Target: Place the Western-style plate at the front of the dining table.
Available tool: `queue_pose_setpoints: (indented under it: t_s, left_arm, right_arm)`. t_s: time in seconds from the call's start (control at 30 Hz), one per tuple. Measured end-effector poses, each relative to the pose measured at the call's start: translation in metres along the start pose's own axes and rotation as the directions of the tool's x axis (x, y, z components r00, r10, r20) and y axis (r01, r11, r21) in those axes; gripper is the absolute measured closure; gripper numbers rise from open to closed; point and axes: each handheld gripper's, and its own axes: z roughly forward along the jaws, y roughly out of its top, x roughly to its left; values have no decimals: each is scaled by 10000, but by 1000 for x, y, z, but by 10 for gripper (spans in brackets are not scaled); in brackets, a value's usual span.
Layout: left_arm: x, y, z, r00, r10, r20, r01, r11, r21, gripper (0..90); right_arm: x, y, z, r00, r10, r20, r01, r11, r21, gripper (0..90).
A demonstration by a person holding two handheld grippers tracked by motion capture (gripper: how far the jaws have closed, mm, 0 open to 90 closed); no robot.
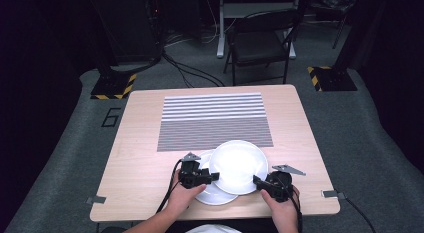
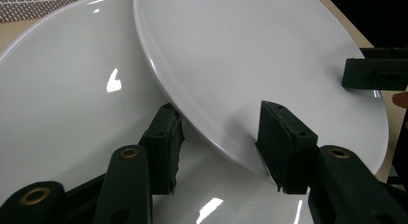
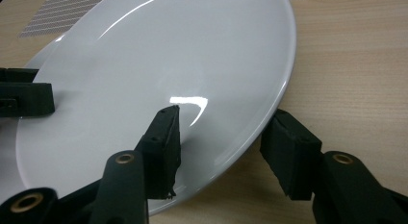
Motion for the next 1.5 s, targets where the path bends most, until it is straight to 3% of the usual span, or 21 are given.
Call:
queue_pose_setpoints:
  t_s: [0.23,0.73,0.9,1.5]
  left_arm:
    - [-2,-2,1,9997,-200,156,199,9998,7,511]
    - [-7,-7,1,9994,-323,125,323,9995,-69,493]
    - [-8,-7,0,9996,-273,34,273,9994,-198,494]
    - [-6,-5,-4,9998,-83,-188,73,9985,-546,500]
  right_arm:
    - [4,-7,-7,9996,142,-250,-137,9997,205,471]
    - [9,-11,-7,9996,210,-169,-208,9997,116,456]
    - [9,-12,-6,9991,375,-195,-373,9993,84,455]
    - [16,-10,-3,10000,68,-37,-69,9997,-221,460]
